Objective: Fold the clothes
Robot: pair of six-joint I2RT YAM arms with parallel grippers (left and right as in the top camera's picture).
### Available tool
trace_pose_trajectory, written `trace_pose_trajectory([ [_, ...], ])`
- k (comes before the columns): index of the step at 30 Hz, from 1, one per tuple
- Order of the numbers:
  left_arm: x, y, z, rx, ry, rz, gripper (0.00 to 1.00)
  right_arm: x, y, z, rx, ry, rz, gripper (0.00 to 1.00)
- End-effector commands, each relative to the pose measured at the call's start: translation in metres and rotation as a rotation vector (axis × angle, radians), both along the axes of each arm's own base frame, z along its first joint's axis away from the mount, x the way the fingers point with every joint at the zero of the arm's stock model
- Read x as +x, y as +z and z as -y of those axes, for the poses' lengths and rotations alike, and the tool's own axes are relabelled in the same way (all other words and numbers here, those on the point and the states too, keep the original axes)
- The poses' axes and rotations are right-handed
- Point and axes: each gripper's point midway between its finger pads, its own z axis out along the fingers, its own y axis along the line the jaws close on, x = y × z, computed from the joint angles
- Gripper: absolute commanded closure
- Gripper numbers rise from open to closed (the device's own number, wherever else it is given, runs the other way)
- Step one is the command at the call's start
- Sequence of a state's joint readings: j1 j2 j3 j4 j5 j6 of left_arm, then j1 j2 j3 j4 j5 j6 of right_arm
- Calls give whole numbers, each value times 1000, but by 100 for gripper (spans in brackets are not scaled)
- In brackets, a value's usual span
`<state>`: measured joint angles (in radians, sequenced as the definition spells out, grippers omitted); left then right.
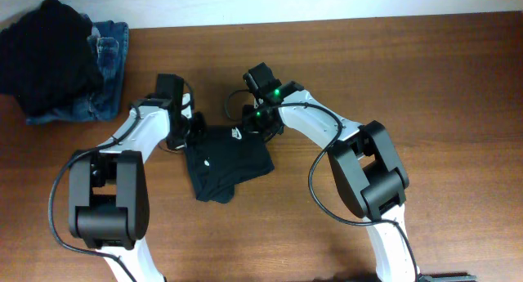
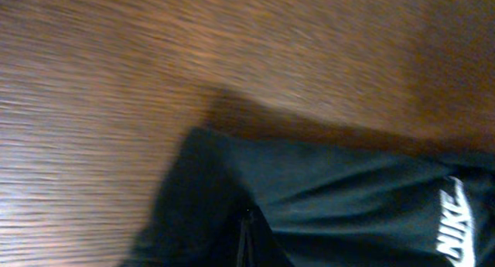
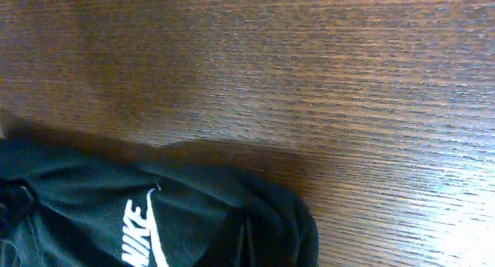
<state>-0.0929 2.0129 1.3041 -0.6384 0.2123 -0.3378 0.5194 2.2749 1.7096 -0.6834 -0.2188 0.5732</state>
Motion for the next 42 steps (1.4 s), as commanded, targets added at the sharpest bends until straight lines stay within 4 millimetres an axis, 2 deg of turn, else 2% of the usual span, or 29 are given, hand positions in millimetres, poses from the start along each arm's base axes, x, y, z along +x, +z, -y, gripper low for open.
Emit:
trace_pose_trajectory([
  [1,2,-11,-32,118,36,-12,98,-5,-19,16,-72,-28,-31,96],
  [3,3,-12,-40,138,44,-11,98,-5,-19,16,-72,-28,-31,96],
  [9,3,-11,-48,149,6,-5,99,-4,-19,17,-78,-30,-27,96],
  [12,4,-4,-51,152,6,0,99,-3,-20,19,-93,-35,-23,96],
  [21,16,51,-54,150,13,85,99,-1,-17,19,-92,-35,-18,96],
  [27,7,86,-53,146,16,127,99,8,1,19,-108,-40,9,96],
  [30,1,97,-54,146,16,130,98,9,12,19,-111,-37,13,96],
  [33,-8,99,-54,146,14,104,87,11,23,26,-150,-49,24,96],
  [35,-16,96,-54,147,12,69,72,13,30,35,-196,-62,42,96],
  [38,-27,93,-54,148,8,24,67,15,38,51,-273,-89,73,96],
  [39,-30,92,-54,147,8,12,66,16,40,57,-303,-99,83,92],
  [40,-32,92,-54,148,7,1,62,16,41,62,-330,-106,92,81],
  [42,-37,91,-54,148,5,-18,54,17,41,70,-364,-124,95,67],
])
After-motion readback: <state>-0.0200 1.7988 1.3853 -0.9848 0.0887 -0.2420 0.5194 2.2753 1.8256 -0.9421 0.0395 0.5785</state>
